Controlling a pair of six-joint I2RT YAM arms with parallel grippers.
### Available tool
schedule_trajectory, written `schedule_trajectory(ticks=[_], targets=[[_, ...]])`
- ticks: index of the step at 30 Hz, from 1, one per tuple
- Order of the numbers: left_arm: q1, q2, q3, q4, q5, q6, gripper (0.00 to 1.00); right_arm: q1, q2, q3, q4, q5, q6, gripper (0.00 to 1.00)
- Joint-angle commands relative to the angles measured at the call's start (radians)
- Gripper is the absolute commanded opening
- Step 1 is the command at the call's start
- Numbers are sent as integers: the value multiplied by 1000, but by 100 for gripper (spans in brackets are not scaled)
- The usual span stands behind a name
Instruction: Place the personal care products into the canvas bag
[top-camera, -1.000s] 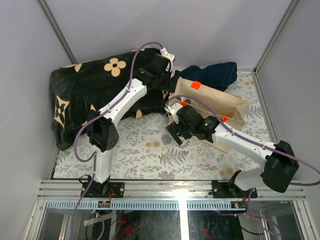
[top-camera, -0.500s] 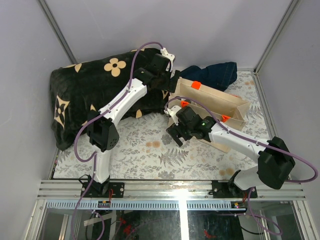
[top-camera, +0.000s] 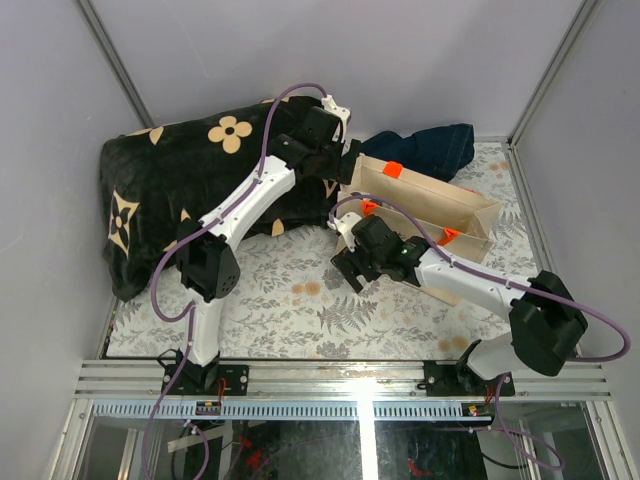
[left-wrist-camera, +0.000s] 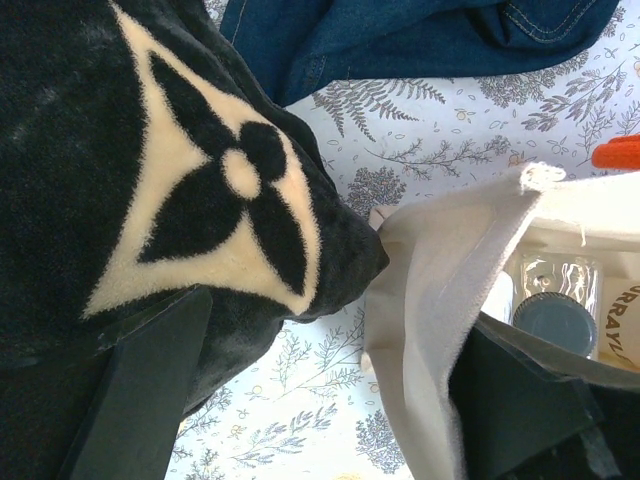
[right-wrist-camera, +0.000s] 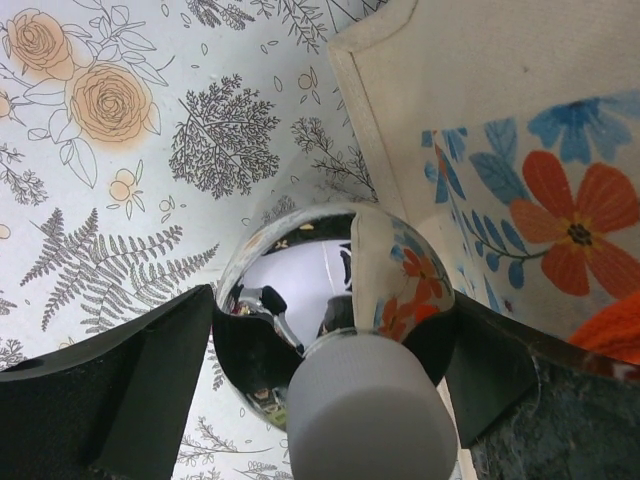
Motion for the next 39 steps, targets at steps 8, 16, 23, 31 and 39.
schedule_trajectory(ticks=[8, 16, 23, 31, 39], targets=[[18, 27, 41, 18, -2, -11, 87, -3, 48, 36, 52, 7, -14, 79], [18, 33, 40, 18, 5, -10, 87, -3, -12, 102, -66, 66, 24, 17], [18, 35, 39, 18, 6, -3, 87, -3, -88, 306, -311, 126, 132, 0], [18, 52, 51, 18, 27, -3, 87, -3, -161, 555, -461, 207, 198, 0], [18, 54, 51, 22, 29, -3, 87, -4, -158, 797, -498, 268, 204, 0]])
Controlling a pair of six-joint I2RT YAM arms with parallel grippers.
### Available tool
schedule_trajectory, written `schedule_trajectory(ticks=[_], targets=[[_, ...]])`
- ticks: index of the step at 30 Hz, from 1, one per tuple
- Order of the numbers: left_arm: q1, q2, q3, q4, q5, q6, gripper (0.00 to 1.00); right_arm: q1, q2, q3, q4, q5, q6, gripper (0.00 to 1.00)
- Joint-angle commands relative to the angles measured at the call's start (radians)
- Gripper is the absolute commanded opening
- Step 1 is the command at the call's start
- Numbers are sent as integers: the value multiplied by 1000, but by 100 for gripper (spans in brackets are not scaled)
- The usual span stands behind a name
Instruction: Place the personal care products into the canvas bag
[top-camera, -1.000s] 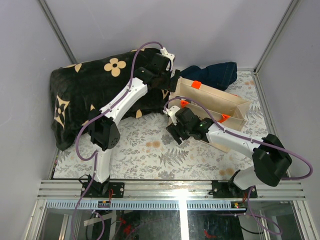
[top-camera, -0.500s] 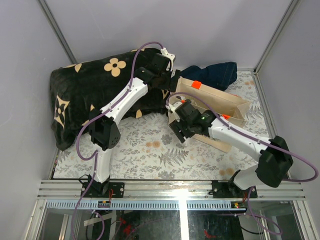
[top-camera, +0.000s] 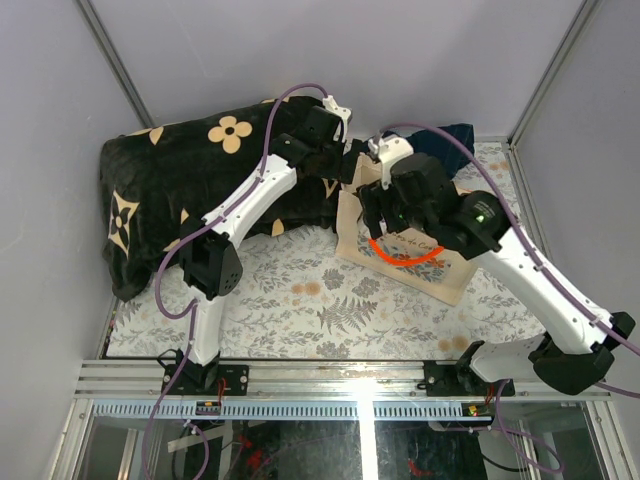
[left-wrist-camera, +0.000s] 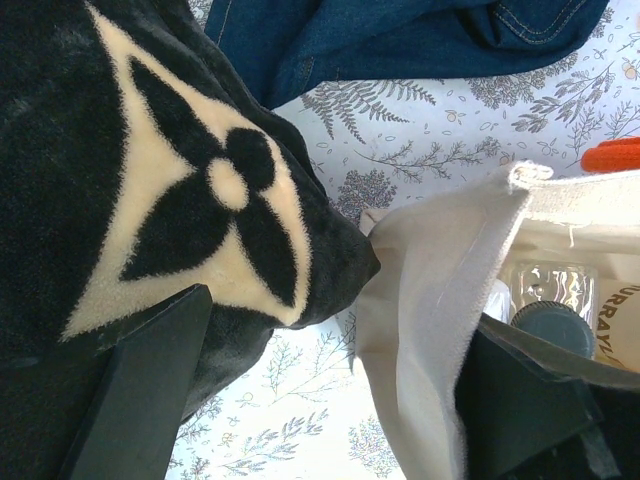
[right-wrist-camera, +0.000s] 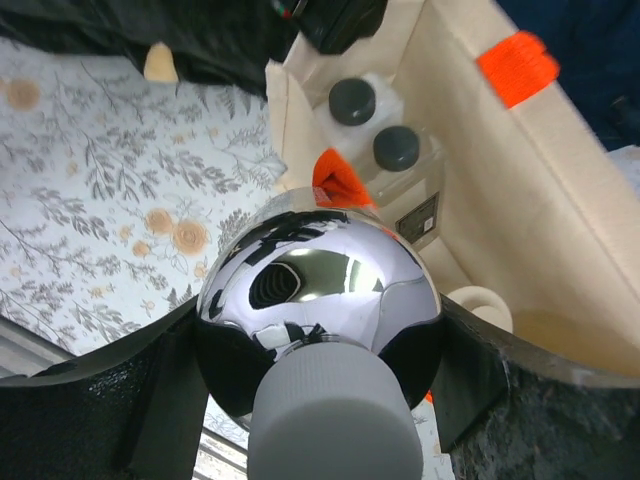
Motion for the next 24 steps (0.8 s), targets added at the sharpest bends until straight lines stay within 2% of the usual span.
schedule_trajectory(ticks=[1, 6, 11, 17, 24], targets=[[13, 23, 23, 25, 0, 6, 87, -2, -30, 162, 30, 125, 16, 0], [12, 23, 14, 32, 13, -2, 87, -4, -32, 218, 35, 304, -6, 0], [12, 36, 23, 32, 29, -3, 87, -50, 4, 259, 29, 388, -58, 0], [12, 38, 26, 33, 43, -2, 87, -220, 9, 196, 65, 242, -44, 0], [12, 42, 26, 32, 52, 4, 87, -341, 58, 139, 31, 134, -7, 0]])
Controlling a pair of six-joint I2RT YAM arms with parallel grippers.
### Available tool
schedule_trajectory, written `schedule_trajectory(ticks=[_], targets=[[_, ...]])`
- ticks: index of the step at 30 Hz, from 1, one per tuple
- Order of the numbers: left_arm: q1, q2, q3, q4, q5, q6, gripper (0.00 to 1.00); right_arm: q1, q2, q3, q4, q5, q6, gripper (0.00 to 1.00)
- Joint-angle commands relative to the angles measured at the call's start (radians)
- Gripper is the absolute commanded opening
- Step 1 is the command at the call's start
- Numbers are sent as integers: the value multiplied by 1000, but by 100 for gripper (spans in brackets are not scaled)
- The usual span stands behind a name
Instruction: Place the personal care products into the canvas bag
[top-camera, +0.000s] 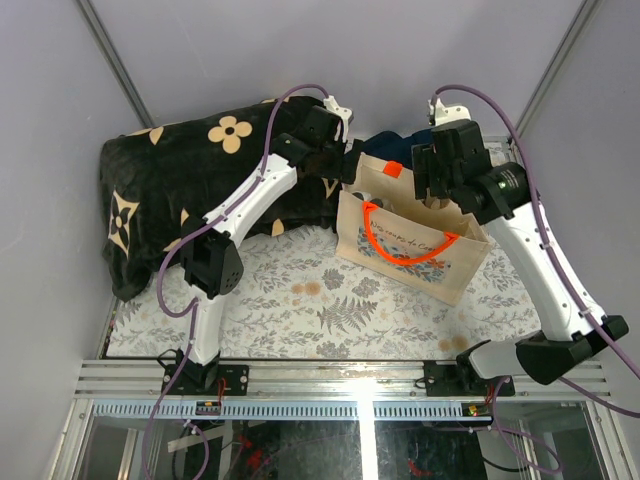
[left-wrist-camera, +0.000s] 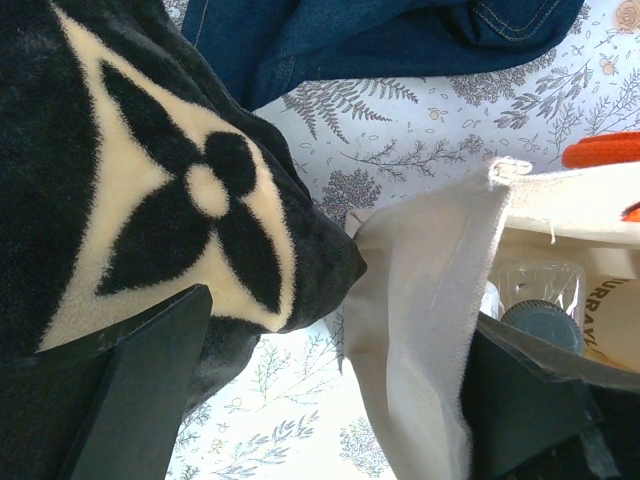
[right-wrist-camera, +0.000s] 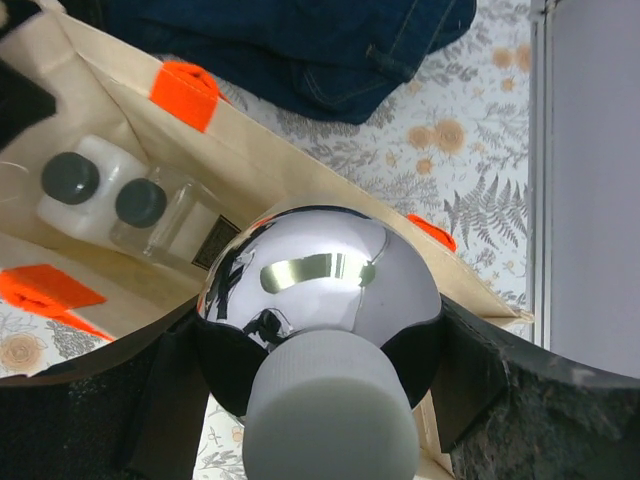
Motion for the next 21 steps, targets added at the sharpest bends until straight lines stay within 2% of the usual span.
schedule_trajectory(ticks=[1, 10, 21], targets=[[8, 30, 19, 25, 11, 9, 87, -41, 4, -14, 100, -56, 27, 0], [8, 34, 17, 32, 29, 12, 87, -93, -31, -177, 64, -79, 127, 0], [8, 43, 15, 37, 49, 10, 87, -211, -100, -425, 159, -141, 150, 0]])
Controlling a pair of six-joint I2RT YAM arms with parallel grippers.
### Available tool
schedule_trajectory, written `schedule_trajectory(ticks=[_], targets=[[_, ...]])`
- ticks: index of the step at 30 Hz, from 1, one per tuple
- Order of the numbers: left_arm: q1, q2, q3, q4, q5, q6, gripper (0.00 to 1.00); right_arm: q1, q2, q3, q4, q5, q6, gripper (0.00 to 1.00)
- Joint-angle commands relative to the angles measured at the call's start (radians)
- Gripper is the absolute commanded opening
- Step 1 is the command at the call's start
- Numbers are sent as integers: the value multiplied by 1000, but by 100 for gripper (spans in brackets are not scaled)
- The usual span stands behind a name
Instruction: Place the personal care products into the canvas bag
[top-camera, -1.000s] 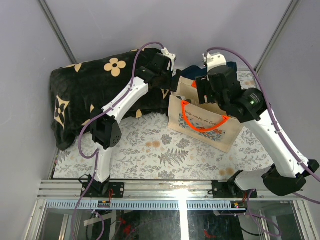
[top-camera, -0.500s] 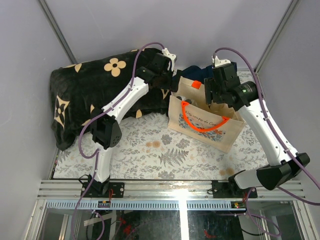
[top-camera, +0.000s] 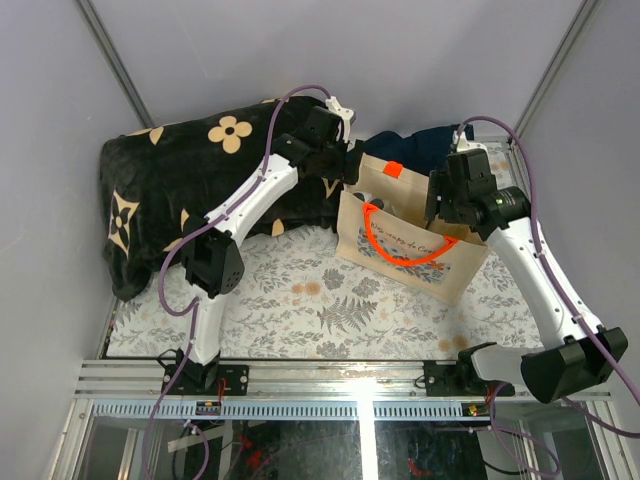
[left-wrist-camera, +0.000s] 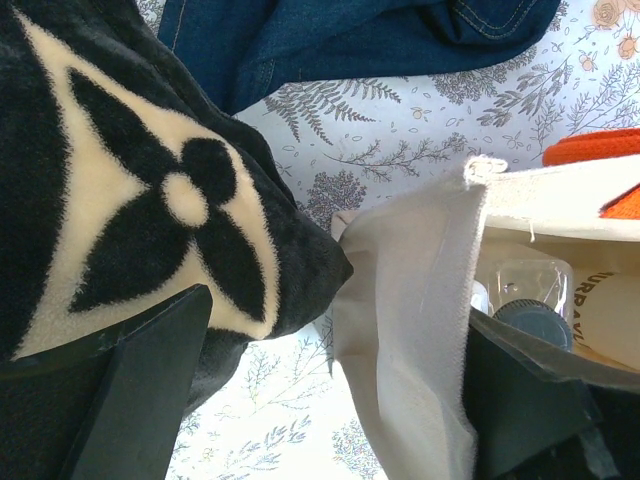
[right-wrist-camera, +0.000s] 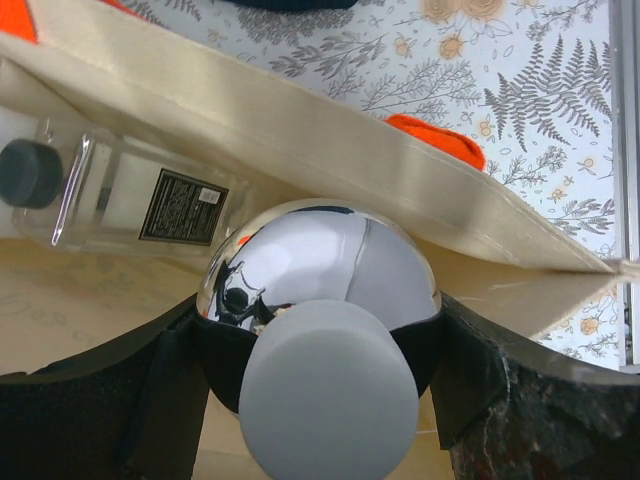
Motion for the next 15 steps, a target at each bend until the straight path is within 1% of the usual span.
schedule_trajectory(ticks=[1, 5, 9, 15], targets=[[8, 33, 12, 22, 9, 10, 87, -38, -16, -60, 45, 8, 0, 0], [8, 33, 9, 22, 4, 12, 87, -38, -19, -21, 18, 32, -10, 0], [8, 36, 14, 22, 11, 11, 87, -44, 2, 68, -41, 82, -36, 0], [8, 40, 20, 23, 13, 11, 87, -49, 8, 137, -123, 144, -10, 0]])
